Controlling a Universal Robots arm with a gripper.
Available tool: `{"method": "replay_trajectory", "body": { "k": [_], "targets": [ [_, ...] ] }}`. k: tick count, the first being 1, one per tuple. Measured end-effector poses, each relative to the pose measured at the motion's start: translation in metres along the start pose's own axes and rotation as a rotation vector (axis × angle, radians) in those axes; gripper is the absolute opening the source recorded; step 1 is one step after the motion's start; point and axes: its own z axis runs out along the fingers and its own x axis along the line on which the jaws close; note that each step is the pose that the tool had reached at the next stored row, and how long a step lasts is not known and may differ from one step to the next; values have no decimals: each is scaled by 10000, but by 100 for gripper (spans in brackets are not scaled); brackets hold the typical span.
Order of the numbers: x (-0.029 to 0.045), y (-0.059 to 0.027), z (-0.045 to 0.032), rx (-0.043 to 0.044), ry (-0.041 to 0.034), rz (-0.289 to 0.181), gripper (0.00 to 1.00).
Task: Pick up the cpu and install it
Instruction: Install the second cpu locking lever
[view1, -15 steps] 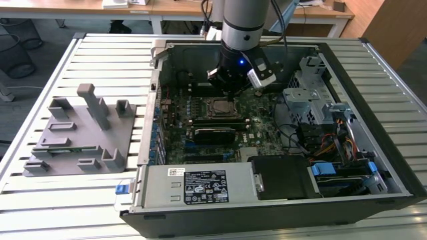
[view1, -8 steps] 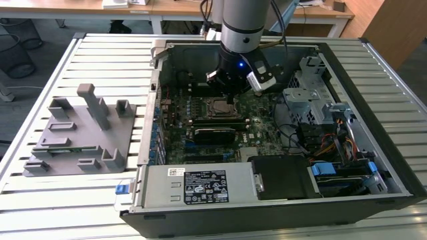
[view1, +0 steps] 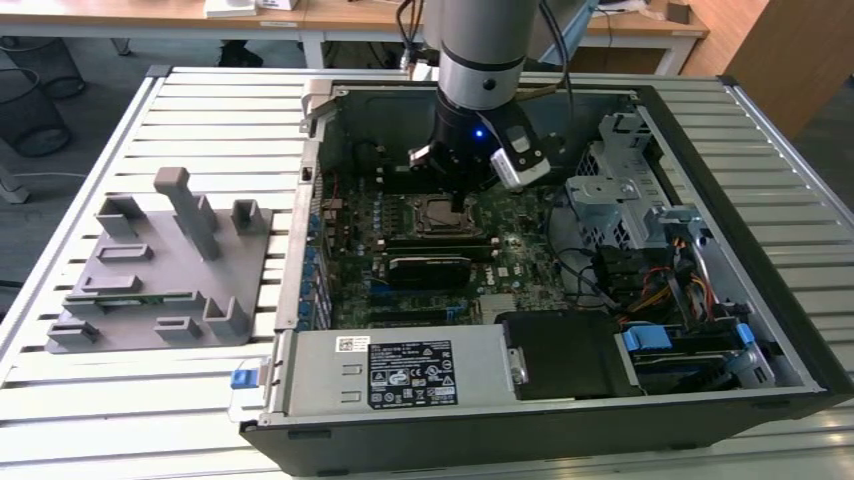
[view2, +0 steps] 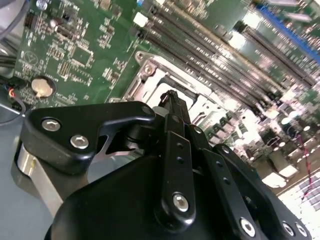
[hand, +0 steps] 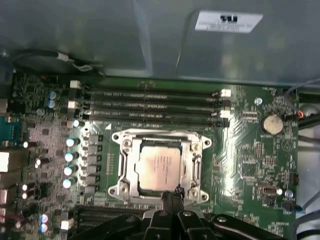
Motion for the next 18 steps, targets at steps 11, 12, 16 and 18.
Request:
{"method": "replay_trajectory", "body": {
  "k": [11, 12, 16, 18],
  "targets": [
    [71, -141, -8, -97, -4, -1, 11],
    [79, -144, -9, -110, -5, 0, 11],
    [95, -186, -8, -130, -5, 1, 11],
    [116, -190, -4, -131, -5, 0, 11]
  ]
}}
